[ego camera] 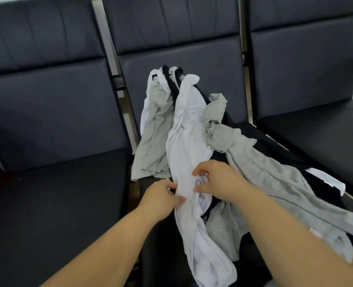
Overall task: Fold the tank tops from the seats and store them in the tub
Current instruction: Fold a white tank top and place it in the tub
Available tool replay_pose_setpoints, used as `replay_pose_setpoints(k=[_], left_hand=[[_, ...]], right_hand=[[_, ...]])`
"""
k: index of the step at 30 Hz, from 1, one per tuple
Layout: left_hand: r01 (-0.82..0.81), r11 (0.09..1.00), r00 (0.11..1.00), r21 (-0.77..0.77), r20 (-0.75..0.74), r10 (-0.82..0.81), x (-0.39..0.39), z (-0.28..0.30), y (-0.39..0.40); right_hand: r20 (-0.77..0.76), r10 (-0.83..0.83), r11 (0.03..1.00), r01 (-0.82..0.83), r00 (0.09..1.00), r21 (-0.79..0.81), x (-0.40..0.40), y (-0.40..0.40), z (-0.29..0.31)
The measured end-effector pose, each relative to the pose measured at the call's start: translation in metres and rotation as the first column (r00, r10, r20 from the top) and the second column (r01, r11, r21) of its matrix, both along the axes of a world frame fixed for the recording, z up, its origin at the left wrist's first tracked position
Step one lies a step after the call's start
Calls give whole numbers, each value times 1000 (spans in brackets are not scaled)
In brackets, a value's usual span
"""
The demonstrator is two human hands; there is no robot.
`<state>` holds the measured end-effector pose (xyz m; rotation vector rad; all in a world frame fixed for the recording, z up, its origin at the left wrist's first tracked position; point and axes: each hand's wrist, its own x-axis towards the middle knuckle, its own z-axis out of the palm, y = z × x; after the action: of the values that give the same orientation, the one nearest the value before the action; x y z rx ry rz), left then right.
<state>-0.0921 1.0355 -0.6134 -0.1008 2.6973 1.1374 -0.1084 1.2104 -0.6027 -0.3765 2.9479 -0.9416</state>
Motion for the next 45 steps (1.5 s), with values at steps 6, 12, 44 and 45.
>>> replay_pose_setpoints(k=[6, 12, 44, 45], left_hand=[[-69, 989, 997, 130, 55, 63, -4, 5, -22], [-181, 881, 983, 437, 113, 146, 4, 15, -38], [-112, 636, 908, 763, 339, -247, 37, 49, -52], [-104, 680, 916, 726, 336, -219, 38, 48, -50]], right_hand=[[47, -48, 992, 54, 998, -117, -7, -1, -3], [65, -44, 906, 67, 997, -418, 3, -2, 9], [470, -160, 126, 490, 868, -863, 15, -46, -4], [429, -192, 165, 460, 883, -872, 17, -48, -2]])
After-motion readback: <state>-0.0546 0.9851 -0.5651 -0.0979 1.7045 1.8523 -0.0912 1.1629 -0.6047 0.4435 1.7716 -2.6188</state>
